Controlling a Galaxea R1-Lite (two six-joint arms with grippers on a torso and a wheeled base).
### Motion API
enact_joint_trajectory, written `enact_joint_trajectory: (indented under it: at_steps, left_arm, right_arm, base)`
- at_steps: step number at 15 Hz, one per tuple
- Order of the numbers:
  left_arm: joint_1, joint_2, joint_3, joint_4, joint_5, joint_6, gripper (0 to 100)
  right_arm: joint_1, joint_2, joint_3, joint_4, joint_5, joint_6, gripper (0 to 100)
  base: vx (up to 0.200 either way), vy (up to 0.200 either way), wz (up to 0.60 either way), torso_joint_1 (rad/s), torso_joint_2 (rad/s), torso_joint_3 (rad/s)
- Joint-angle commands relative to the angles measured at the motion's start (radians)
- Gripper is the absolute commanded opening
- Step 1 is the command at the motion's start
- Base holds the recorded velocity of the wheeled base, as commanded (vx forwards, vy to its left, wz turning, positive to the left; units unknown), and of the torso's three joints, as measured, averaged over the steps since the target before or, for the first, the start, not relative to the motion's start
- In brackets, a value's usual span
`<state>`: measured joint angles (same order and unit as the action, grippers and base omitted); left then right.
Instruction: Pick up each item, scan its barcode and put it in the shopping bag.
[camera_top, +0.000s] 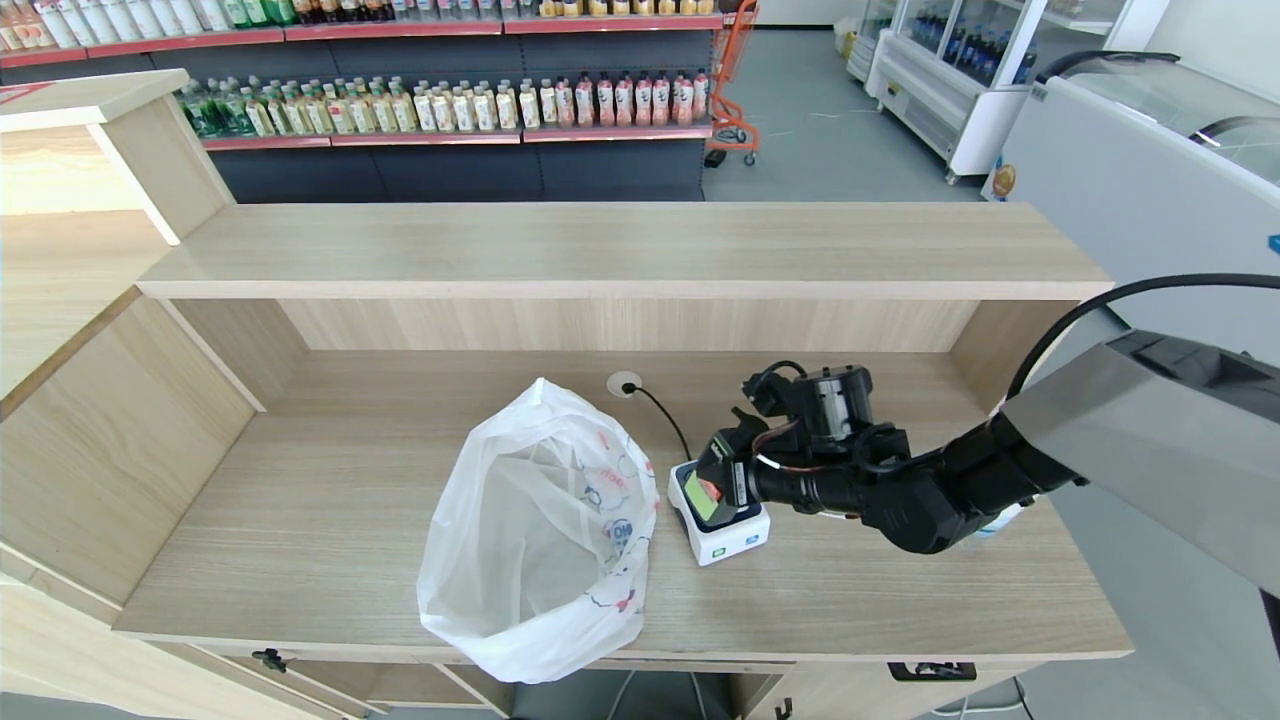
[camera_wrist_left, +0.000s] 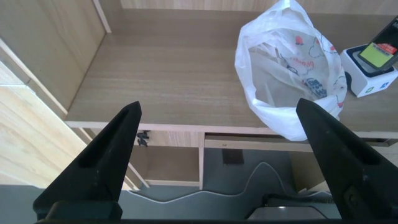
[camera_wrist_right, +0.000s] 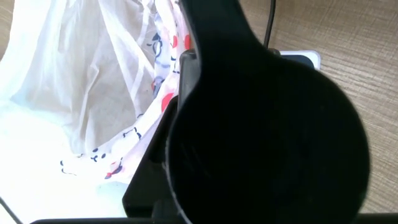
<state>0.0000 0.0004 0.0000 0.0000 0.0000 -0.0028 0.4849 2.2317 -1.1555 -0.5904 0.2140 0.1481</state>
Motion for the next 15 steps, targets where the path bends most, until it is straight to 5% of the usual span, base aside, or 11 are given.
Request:
enact_joint_trajectory:
  at_steps: [1, 10, 15]
  left_arm:
    - [0.000, 0.000, 0.000, 0.000, 0.000, 0.000, 100]
    - [0.000, 0.000, 0.000, 0.000, 0.000, 0.000, 100]
    - [0.000, 0.000, 0.000, 0.000, 0.000, 0.000, 100]
  right_arm:
    - [0.003, 0.017, -0.006, -0.002, -0.001, -0.001, 0]
    - [0.000, 0.019, -0.009, -0.032, -0.015, -0.001, 0]
    - [0.000, -0.138, 0.033, -0.035, -0.179, -0.025, 0]
  base:
    - [0.000, 0.000, 0.00, 0.000, 0.00, 0.000]
    - [0.000, 0.000, 0.00, 0.000, 0.00, 0.000]
    - [0.000, 0.000, 0.00, 0.000, 0.00, 0.000]
